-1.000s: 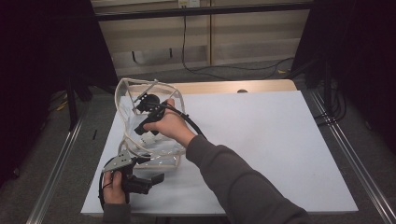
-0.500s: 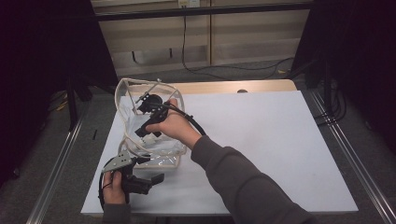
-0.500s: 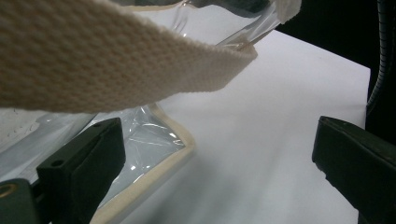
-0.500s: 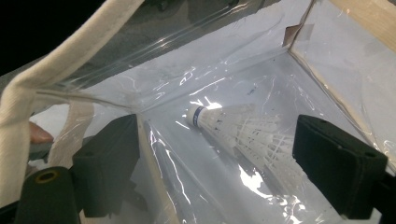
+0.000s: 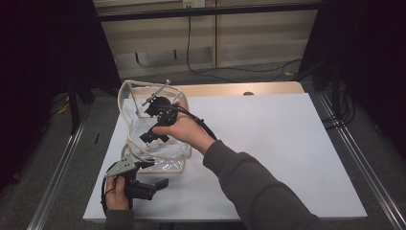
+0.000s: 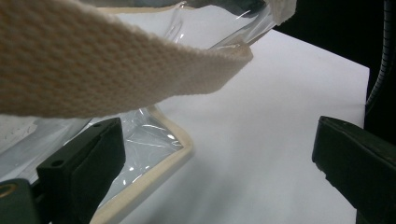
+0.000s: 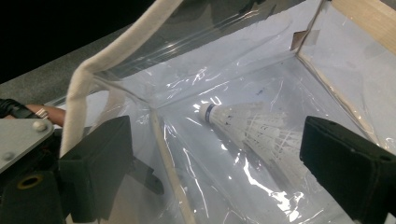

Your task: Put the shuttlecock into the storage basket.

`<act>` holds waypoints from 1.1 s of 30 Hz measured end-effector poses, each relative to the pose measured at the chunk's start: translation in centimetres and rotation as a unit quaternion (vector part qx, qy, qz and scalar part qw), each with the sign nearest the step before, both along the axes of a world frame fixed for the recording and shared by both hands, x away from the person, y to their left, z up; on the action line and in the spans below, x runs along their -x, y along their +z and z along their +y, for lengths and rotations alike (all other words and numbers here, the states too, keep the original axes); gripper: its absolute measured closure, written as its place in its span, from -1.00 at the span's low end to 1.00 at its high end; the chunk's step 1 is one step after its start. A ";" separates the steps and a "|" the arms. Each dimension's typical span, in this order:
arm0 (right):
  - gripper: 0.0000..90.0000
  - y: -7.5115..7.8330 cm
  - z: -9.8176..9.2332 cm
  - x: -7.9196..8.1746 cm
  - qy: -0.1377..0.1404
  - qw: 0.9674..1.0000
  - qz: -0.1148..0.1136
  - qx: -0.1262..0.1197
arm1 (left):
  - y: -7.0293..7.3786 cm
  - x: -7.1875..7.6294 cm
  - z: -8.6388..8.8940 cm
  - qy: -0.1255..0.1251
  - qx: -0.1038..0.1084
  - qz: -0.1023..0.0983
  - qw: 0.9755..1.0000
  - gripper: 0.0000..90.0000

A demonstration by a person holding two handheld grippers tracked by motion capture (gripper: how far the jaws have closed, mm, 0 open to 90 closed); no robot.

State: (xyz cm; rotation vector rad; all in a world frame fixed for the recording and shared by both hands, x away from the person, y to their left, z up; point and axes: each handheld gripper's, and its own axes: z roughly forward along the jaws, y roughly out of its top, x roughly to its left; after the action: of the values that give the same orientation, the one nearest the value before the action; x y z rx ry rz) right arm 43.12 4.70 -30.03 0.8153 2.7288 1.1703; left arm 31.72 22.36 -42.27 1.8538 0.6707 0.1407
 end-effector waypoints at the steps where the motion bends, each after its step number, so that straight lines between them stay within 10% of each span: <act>1: -0.78 0.1 -0.1 0.1 0.003 1.000 -0.002 0.001 | 0.0 0.0 0.0 0.001 0.002 0.001 1.000 -0.94; 33: -0.87 1.0 -5.3 2.7 0.035 0.999 -0.012 -0.036 | 0.1 0.1 -0.2 0.000 -0.012 -0.001 1.000 -0.94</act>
State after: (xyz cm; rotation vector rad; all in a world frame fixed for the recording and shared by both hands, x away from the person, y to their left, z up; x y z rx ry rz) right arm 40.44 -0.62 -29.01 0.7139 2.7307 1.2885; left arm 31.65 22.15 -42.21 1.8757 0.6705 0.1519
